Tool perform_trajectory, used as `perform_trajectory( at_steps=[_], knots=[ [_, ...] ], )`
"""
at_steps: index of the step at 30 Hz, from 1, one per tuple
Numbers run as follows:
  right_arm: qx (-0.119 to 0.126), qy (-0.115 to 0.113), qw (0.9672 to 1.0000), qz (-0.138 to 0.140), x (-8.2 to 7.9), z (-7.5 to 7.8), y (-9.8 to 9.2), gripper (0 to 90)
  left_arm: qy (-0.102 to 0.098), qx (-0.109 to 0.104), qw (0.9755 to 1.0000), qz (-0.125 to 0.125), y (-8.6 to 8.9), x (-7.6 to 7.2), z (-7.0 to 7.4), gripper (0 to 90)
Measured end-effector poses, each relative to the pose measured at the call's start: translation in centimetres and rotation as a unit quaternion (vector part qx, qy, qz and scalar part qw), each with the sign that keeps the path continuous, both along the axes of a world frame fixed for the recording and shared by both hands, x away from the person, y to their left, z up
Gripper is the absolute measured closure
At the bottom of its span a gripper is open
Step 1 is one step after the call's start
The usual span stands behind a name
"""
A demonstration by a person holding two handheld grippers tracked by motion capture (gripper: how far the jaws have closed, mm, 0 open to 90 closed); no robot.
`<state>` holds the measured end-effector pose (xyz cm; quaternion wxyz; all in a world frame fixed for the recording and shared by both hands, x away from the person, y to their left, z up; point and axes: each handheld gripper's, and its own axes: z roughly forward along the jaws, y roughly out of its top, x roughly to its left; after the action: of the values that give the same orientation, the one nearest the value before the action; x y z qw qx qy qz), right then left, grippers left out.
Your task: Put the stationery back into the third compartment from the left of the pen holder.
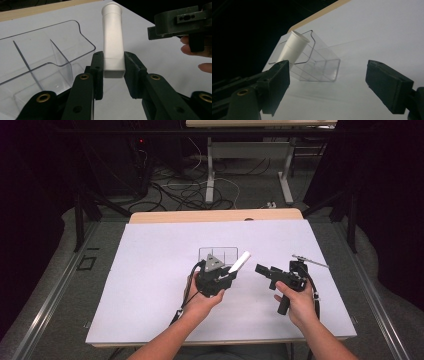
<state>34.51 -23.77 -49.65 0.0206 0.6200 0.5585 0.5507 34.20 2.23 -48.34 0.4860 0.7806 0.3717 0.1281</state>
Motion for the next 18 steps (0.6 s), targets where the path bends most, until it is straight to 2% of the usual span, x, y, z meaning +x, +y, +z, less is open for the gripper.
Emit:
perform_trajectory(
  at_steps=[1,2,4,8,9,10,11,13,14,15,18],
  knots=[
    [0.002,0.001,1.0,0.008,0.1,0.1,-0.1,21.9,-0.003,0.002,1.0,0.001,0.0,0.0,0.0,70.9],
    [0.014,0.003,0.9999,0.006,0.3,0.3,0.1,23.4,-0.003,0.002,1.0,0.001,0.0,0.1,0.0,70.9],
    [0.017,0.008,0.9998,0.006,0.4,0.7,0.3,29.7,-0.005,0.003,1.0,0.004,0.0,0.1,0.0,70.9],
    [0.035,0.028,0.9989,0.017,0.7,1.3,1.0,34.1,-0.003,0.005,1.0,0.006,0.1,0.2,0.0,70.9],
    [0.044,0.04,0.9981,0.019,0.7,1.4,1.2,34.8,-0.005,0.004,0.9999,0.008,0.1,0.2,0.0,70.9],
    [0.046,0.041,0.998,0.013,0.8,1.3,1.3,36.1,-0.005,0.003,0.9999,0.01,0.2,0.2,0.0,70.9],
    [0.054,0.049,0.9972,0.017,0.9,1.1,1.5,44.2,-0.004,0.008,0.9999,0.009,0.3,0.2,0.0,70.9],
    [0.063,0.058,0.996,0.024,1.0,1.0,1.9,47.7,-0.006,0.0,0.9999,0.013,0.4,0.1,-0.1,70.9],
    [0.063,0.058,0.996,0.024,1.0,1.0,1.9,47.7,-0.005,0.007,0.9999,0.011,0.6,0.1,-0.1,70.9],
    [0.067,0.061,0.9953,0.035,1.0,0.9,1.9,51.0,-0.002,0.004,0.9999,0.013,0.6,0.1,-0.1,70.9],
    [0.073,0.06,0.995,0.033,1.0,0.7,2.3,54.6,-0.003,0.005,0.9999,0.015,0.8,0.1,-0.3,70.8]
  ],
)
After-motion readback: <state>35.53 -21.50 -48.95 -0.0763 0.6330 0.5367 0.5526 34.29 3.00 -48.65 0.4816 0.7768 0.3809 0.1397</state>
